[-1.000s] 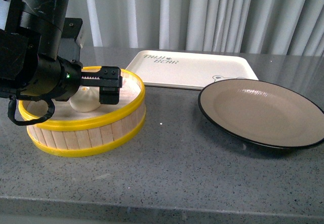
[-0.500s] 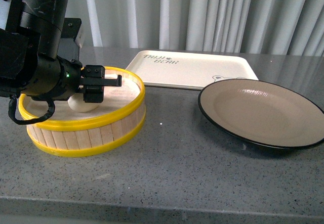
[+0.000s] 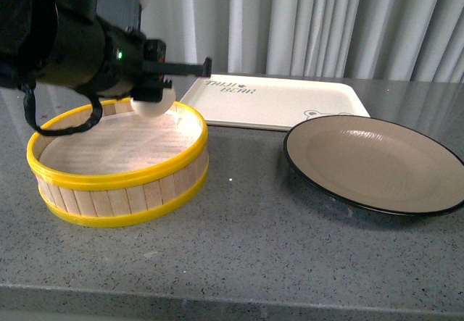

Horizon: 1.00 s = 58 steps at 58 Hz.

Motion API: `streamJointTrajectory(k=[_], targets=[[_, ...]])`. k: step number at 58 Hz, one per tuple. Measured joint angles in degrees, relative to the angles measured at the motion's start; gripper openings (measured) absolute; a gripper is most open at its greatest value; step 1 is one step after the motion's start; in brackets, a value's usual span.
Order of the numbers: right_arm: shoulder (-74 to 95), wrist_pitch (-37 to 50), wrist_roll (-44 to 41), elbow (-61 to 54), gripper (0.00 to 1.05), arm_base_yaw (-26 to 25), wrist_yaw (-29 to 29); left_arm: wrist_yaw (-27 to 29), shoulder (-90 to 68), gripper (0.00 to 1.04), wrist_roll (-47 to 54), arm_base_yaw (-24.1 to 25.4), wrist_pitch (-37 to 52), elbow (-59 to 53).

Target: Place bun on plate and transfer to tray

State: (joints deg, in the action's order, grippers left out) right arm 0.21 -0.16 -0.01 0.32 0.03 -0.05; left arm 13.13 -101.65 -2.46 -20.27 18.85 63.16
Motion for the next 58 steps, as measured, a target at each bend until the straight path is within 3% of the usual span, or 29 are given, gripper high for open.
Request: streamJointTrajectory(k=[11,33,58], targets=[[0.0,0.0,0.0,0.0,0.96,0.0,0.0,-0.6,3.5,0.04,0.6,-4.3,-2.2,3.5],[0.0,0.0,0.0,0.0,0.96,0.0,0.0,-0.1,-5.4,0.04,2.0,-20.2,-6.6,15.8],[0.0,0.0,0.0,0.0,0.96,0.0,0.0,0.9,-19.1,0.04,7.7,-25.5,-13.2,27.0]])
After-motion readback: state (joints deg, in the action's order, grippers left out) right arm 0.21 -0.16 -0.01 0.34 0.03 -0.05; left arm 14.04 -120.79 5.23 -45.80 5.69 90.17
